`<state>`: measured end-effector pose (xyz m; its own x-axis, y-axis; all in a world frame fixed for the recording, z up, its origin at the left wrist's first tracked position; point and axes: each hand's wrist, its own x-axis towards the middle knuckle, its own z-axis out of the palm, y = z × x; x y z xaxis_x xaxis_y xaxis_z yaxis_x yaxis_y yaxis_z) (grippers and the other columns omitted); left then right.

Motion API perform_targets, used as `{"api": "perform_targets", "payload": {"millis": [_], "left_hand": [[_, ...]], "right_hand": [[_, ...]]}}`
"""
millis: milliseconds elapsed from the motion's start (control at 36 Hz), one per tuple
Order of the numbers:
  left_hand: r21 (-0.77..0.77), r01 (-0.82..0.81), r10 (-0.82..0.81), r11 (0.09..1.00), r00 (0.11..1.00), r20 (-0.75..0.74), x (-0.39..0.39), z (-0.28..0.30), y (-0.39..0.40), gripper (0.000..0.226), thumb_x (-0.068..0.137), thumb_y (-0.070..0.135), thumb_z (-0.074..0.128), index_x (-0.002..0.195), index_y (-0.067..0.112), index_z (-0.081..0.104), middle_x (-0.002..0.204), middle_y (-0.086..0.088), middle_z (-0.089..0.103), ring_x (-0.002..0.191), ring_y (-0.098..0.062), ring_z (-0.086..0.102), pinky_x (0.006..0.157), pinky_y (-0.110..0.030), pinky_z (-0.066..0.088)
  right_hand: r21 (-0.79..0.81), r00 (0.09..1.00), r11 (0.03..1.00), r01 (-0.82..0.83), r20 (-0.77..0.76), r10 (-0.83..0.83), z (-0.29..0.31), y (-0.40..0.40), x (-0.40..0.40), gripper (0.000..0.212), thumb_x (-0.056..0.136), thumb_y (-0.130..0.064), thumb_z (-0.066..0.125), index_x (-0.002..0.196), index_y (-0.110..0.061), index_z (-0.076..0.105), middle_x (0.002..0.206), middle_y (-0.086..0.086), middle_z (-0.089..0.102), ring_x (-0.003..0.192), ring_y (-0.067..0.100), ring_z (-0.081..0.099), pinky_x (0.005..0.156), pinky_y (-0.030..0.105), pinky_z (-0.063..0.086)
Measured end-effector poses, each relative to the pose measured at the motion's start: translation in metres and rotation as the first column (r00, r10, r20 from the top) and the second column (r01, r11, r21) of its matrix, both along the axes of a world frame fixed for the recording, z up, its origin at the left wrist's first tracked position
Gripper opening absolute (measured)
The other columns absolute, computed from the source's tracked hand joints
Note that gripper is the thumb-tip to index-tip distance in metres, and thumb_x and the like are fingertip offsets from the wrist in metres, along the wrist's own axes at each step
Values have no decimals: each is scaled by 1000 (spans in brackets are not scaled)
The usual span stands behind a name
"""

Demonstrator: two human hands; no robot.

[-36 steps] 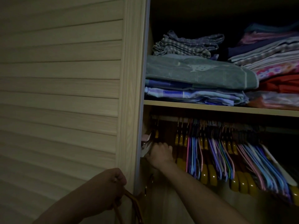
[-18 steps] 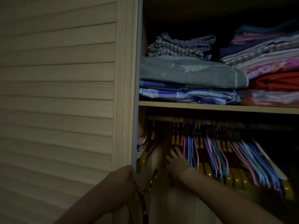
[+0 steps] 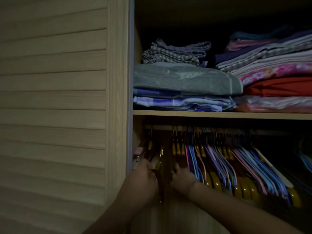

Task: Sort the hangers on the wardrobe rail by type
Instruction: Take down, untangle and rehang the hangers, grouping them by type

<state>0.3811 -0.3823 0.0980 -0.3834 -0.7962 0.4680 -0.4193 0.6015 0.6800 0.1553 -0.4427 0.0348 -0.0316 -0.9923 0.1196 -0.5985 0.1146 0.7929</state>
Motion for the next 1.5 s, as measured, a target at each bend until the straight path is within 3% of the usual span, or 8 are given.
{"api": "perform_targets", "payload": {"millis": [167, 333, 472, 639, 944, 1194, 1361, 1500], "left_hand": [[-71, -88, 80, 994, 990, -119, -24, -14, -19, 24, 101, 26, 52, 124, 32, 49, 99, 23, 50, 86, -4, 54, 73, -23, 40], [-59, -45, 31, 997, 976, -216, -50, -20, -43, 30, 104, 27, 46, 133, 31, 44, 118, 10, 53, 103, -10, 56, 79, -25, 47], [-38, -54, 43, 998, 967, -252, -73, -7, -70, 28, 104, 20, 46, 132, 21, 47, 113, 2, 55, 90, -8, 48, 65, -20, 37], [-49, -70, 59, 996, 979, -194, -89, -6, -105, 36, 104, 16, 45, 140, 14, 48, 131, -10, 59, 117, -25, 56, 88, -28, 42], [-20, -150, 147, 988, 984, -96, -87, -23, -111, 36, 101, 15, 45, 136, 15, 55, 129, -11, 61, 117, -31, 56, 86, -33, 45], [-150, -135, 160, 979, 972, 170, -64, -23, -82, 50, 97, 35, 52, 145, 28, 43, 159, -5, 20, 150, -30, 2, 120, -51, 20], [-78, 101, -86, 992, 981, 174, -61, -13, -37, 24, 98, 24, 54, 118, 31, 65, 126, 4, 58, 107, -10, 56, 89, -26, 48], [-56, 237, -224, 970, 958, 178, -92, -2, 7, 16, 97, 17, 57, 94, 27, 69, 75, 7, 68, 50, 2, 55, 45, -11, 38]], "right_hand": [[-34, 999, 999, -8, 45, 10, -3, -1, -4, 58, 93, -18, 63, 147, -19, 41, 157, 17, 28, 143, 53, 15, 99, 70, 35], [-39, 991, 999, -31, 129, 36, 8, 7, -2, 56, 95, -20, 58, 148, -21, 40, 160, 16, 19, 145, 47, 13, 107, 64, 29], [-62, 969, 993, -97, 223, 108, 22, 25, 0, 58, 94, -26, 56, 149, -17, 38, 158, 16, 21, 144, 42, 15, 111, 57, 26], [-79, 942, 983, -165, 283, 181, 28, 47, 3, 61, 96, -32, 55, 151, -15, 36, 156, 17, 24, 144, 41, 15, 116, 55, 22], [-170, 888, 957, -237, 362, 284, 33, 80, 13, 57, 92, -34, 57, 144, -16, 43, 152, 16, 30, 145, 39, 16, 118, 51, 21], [-331, 801, 919, -215, 478, 360, 47, 130, 11, 46, 96, -44, 49, 137, -23, 47, 159, 5, 22, 149, 30, 8, 123, 45, 16], [-530, 729, 847, -37, 566, 386, 44, 188, -29, 37, 94, -46, 46, 129, -36, 53, 144, -11, 40, 135, 9, 28, 112, 29, 31], [-643, 630, 729, 236, 672, 389, 48, 241, -86, 21, 94, -29, 56, 113, -30, 65, 118, -10, 56, 113, 12, 48, 91, 26, 37]]}}
